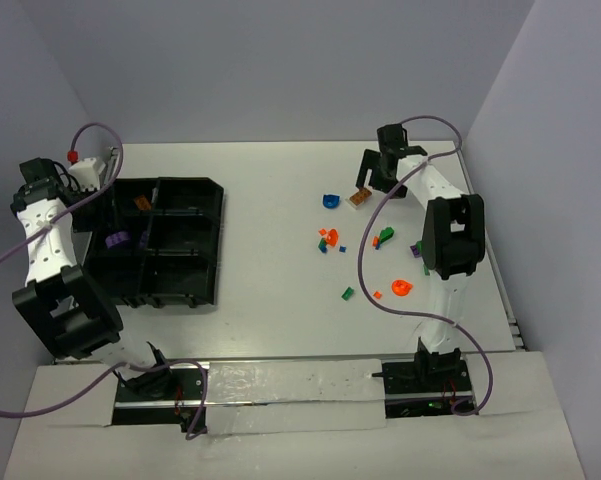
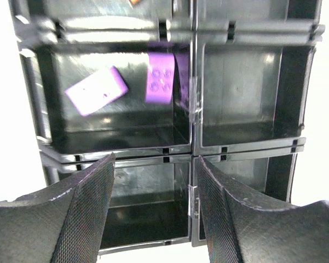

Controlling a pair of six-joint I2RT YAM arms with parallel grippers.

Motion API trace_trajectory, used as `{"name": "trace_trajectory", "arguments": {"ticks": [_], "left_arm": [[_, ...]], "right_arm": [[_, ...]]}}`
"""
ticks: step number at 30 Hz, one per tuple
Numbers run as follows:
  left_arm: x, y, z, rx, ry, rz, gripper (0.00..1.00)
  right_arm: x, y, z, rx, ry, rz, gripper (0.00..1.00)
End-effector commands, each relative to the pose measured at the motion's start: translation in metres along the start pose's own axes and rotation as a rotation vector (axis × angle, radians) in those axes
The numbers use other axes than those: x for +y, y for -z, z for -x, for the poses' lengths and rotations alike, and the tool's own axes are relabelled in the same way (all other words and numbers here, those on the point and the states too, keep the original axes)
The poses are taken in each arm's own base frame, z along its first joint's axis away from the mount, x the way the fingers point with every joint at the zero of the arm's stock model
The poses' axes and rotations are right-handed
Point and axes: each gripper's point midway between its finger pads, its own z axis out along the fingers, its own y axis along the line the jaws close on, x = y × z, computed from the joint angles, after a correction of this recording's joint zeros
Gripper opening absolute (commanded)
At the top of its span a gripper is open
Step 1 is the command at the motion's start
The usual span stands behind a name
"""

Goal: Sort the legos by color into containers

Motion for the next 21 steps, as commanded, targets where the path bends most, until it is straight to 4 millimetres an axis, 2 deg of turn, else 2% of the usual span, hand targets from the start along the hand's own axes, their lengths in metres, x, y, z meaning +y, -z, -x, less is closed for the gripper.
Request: {"name": "trace_trajectory", "arguments": {"ticks": [1, 6, 9, 11, 21], "left_arm": [[-0.002, 0.029, 0.044, -0.181, -0.054, 0.059, 0.67], [-0.002, 0.036, 0.049, -0.212, -0.055, 0.077, 0.67], [-0.004, 0.039, 0.05, -0.225, -0.056, 0.083, 0.67], [-0.004, 0.041, 0.05, -0.231, -0.052, 0.088, 0.67], [-0.007, 0.045, 0.049, -0.251, -0.044, 0.092, 0.68]], "right_arm": [[0.024, 0.015, 0.021, -0.018, -0.227, 0.061, 0.95], [0.035, 0.009, 0.032, -0.029, -0.276, 0.079, 0.95], [0.034, 0.002, 0.034, -0.04, -0.28, 0.05, 0.91], [0.031, -0.004, 0.03, -0.042, -0.275, 0.016, 0.88], [0.03, -0.028, 0.013, -0.007, -0.248, -0.02, 0.85]]}}
